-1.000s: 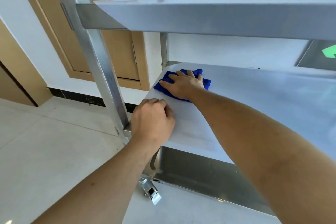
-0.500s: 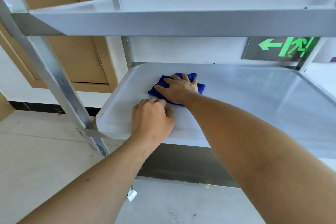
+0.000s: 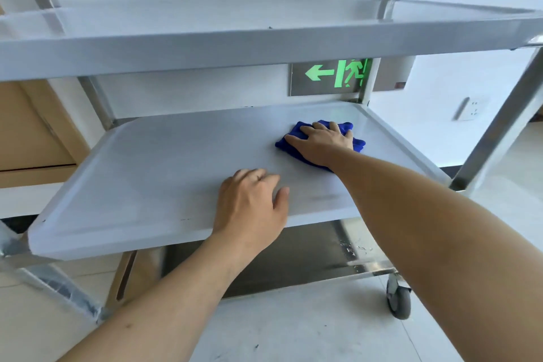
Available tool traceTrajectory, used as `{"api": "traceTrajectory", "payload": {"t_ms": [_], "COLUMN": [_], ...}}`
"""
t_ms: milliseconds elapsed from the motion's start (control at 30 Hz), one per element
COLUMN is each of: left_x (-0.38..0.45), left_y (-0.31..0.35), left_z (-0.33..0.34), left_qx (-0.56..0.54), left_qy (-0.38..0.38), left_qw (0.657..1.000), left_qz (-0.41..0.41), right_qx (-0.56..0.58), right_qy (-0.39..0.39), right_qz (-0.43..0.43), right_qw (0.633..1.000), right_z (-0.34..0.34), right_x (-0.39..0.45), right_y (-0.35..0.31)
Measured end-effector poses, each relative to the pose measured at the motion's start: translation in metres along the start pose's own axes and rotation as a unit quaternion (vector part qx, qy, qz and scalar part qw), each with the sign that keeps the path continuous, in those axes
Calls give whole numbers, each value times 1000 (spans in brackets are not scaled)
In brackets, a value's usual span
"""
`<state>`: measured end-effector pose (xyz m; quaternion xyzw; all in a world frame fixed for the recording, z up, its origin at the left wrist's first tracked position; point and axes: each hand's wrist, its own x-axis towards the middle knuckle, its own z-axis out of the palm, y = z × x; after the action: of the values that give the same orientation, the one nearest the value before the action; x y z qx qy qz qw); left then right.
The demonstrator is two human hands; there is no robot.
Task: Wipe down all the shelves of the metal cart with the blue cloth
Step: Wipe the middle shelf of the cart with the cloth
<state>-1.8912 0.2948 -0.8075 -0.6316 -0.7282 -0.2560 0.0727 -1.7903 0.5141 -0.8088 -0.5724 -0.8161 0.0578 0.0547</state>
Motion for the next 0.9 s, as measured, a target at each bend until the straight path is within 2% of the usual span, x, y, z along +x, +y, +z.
{"api": "traceTrajectory", "payload": {"t_ms": [233,500,667,833,900], "left_x": [-5,-4,-4,-6,-14], "left_y": [46,52,54,43,27], "left_z": [23,28,22,17,10], "left_qx": [-3,-23,-44,-51,-51], "left_qy": [-54,-52,-73,-128,-112], "left_qw": [994,996,995,989,991], "left_qz": [93,74,56,59,51], "right_qx": [-5,-12,-18,-20,-21], "right_qy": [2,10,-2,-11,-14], "right_qz": [44,97,104,105,98], "right_qw": [999,995,994,994,995], "right_z": [-13,-15,-14,-15,-13], "right_x": [-16,-52,-76,-85,-86], "right_y": [62,101,100,85,70]}}
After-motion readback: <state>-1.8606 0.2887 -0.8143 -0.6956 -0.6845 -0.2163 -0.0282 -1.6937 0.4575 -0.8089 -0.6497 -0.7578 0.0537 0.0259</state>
